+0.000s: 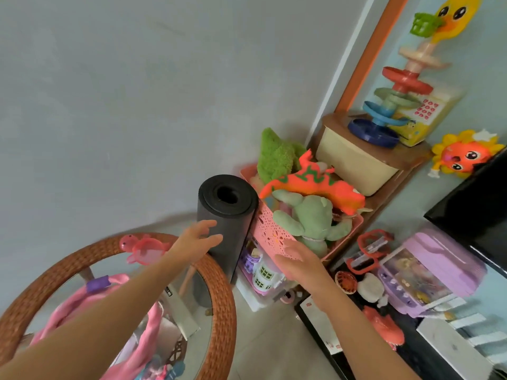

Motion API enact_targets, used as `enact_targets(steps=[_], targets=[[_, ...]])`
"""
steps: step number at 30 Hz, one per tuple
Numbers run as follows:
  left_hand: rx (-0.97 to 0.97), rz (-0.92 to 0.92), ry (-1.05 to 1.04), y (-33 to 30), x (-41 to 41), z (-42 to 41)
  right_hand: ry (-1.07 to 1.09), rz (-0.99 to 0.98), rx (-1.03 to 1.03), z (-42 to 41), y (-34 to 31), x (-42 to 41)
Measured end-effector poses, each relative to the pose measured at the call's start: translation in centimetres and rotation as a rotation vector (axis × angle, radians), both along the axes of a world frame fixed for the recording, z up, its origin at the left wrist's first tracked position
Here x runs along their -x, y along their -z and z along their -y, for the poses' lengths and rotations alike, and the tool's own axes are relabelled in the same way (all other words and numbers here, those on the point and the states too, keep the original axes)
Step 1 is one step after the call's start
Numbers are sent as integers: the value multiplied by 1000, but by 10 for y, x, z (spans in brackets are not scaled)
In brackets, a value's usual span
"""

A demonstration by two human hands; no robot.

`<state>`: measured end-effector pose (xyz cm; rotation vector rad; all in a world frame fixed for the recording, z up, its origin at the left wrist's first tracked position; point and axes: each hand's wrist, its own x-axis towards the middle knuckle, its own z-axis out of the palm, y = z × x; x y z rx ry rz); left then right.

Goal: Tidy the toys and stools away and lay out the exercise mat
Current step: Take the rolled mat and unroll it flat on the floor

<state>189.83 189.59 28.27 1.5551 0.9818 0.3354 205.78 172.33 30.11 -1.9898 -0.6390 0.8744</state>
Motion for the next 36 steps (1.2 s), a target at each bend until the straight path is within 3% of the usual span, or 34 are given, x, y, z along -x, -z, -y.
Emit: enact_targets(steps=[7,12,16,20,23,28,36], targets=[[54,-55,-207,38,-9,-12,-361,77,71,-90,26,-43],[90,-193,-310,73,-40,1,-630,279,91,-161,45,-79],[96,-337,-294,108,-75,19,-845,445,122,-200,66,-103],[151,-564,-223,158,-95,50,-1013,741,157,-225,92,-110],[196,-698,-97,190,-98,74,-1047,839,174,-228,102,-107],[92,-841,158,222,-91,96,-1044,1002,131,-207,110,-109],[92,-851,177,221,-89,96,-995,1066,130,-134,119,-105]])
